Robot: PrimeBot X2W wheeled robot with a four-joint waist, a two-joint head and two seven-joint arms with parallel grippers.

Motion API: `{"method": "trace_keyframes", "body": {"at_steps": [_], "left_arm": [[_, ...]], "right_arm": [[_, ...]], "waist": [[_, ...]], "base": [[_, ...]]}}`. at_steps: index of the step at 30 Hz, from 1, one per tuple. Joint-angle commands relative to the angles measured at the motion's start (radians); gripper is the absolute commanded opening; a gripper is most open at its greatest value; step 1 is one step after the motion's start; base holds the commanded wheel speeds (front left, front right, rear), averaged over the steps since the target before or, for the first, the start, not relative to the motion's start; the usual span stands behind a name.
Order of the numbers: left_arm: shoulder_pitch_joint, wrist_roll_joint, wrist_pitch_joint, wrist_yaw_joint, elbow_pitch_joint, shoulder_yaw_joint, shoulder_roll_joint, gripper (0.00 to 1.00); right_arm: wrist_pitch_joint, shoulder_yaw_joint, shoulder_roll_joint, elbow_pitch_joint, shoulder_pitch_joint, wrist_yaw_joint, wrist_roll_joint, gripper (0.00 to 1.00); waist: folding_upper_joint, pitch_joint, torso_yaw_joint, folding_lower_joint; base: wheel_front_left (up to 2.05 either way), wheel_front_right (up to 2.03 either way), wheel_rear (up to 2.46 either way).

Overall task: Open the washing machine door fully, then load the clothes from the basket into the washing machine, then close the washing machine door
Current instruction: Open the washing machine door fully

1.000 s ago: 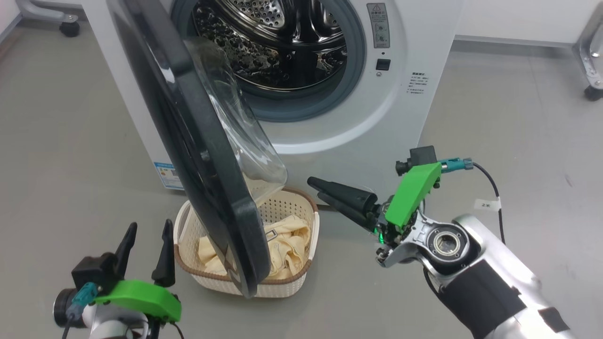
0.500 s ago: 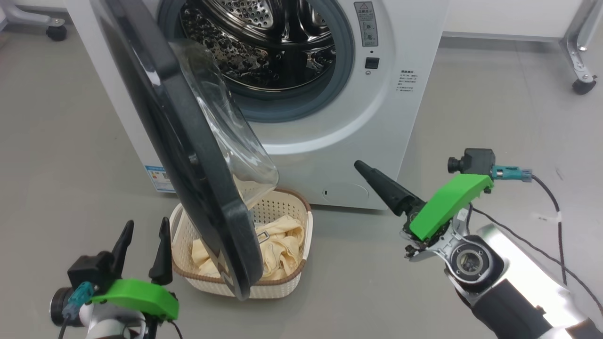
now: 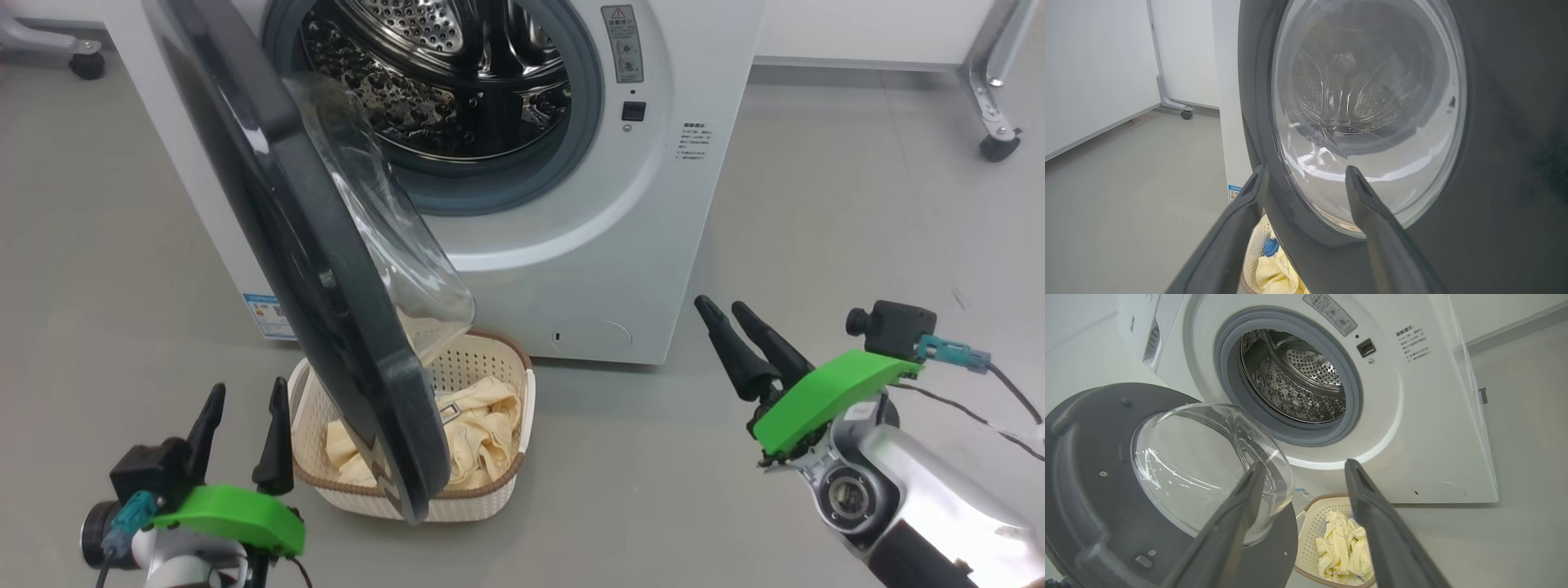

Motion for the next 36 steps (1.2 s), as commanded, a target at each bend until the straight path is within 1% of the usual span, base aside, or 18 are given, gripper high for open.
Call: {"method": "trace_keyframes", "body": {"at_steps": [1,3,4,9,14,15,23,29,34,36], "left_arm": [[-0.024,-0.006,-0.011,0.001,-0.036,0.038,0.024,1.00],[-0.022,-0.006,-0.011,0.001,-0.036,0.039,0.024,1.00],[-0.022,-0.006,-0.011,0.001,-0.036,0.041,0.025,1.00],[-0.023,-0.006,-0.011,0.001,-0.038,0.042,0.025,1.00],[-0.025,-0.007,-0.011,0.001,-0.037,0.041,0.024,1.00],[-0.025,-0.008,-0.011,0.001,-0.036,0.041,0.024,1.00],[-0.026,-0.010,-0.011,0.001,-0.036,0.045,0.024,1.00],[-0.025,-0.012,-0.011,0.001,-0.035,0.045,0.025,1.00],[-0.024,-0.012,-0.011,0.001,-0.035,0.044,0.027,1.00],[-0.024,-0.012,-0.011,0.001,-0.035,0.044,0.027,1.00]], "right_arm": [[-0.016,0.002,-0.022,-0.010,-0.015,0.012,-0.031,1.00],[-0.022,-0.008,-0.030,0.018,-0.015,0.012,-0.076,1.00],[-0.022,-0.033,-0.027,0.029,-0.015,0.012,-0.109,1.00],[-0.023,-0.194,0.021,0.046,0.034,0.012,-0.303,1.00],[-0.023,-0.315,0.070,0.042,0.095,0.012,-0.481,1.00],[-0.023,-0.354,0.083,0.045,0.115,0.012,-0.544,1.00],[-0.023,-0.527,0.144,0.041,0.183,0.012,-0.789,1.00],[-0.023,-0.646,0.197,0.042,0.222,0.012,-0.927,1.00],[-0.023,-0.730,0.230,0.059,0.238,0.012,-1.012,1.00],[-0.023,-0.743,0.234,0.063,0.240,0.012,-1.033,1.00]], "waist": [[0.0000,-0.001,-0.002,0.0000],[0.0000,-0.001,-0.005,0.0000],[0.0000,-0.001,-0.008,0.0000],[0.0000,0.000,-0.011,0.0000],[0.0000,-0.001,-0.010,0.0000],[0.0000,-0.002,-0.009,0.0000],[0.0000,-0.004,-0.004,0.0000],[0.0000,-0.004,-0.003,0.0000],[0.0000,-0.005,-0.003,0.0000],[0.0000,-0.005,-0.003,0.0000]], "base": [[0.00,0.00,0.00],[0.00,0.00,0.00],[0.00,0.00,0.00],[0.00,0.00,0.00],[0.00,0.00,0.00],[0.00,0.00,0.00],[0.00,0.00,0.00],[0.00,0.00,0.00],[0.00,0.00,0.00],[0.00,0.00,0.00]]}}
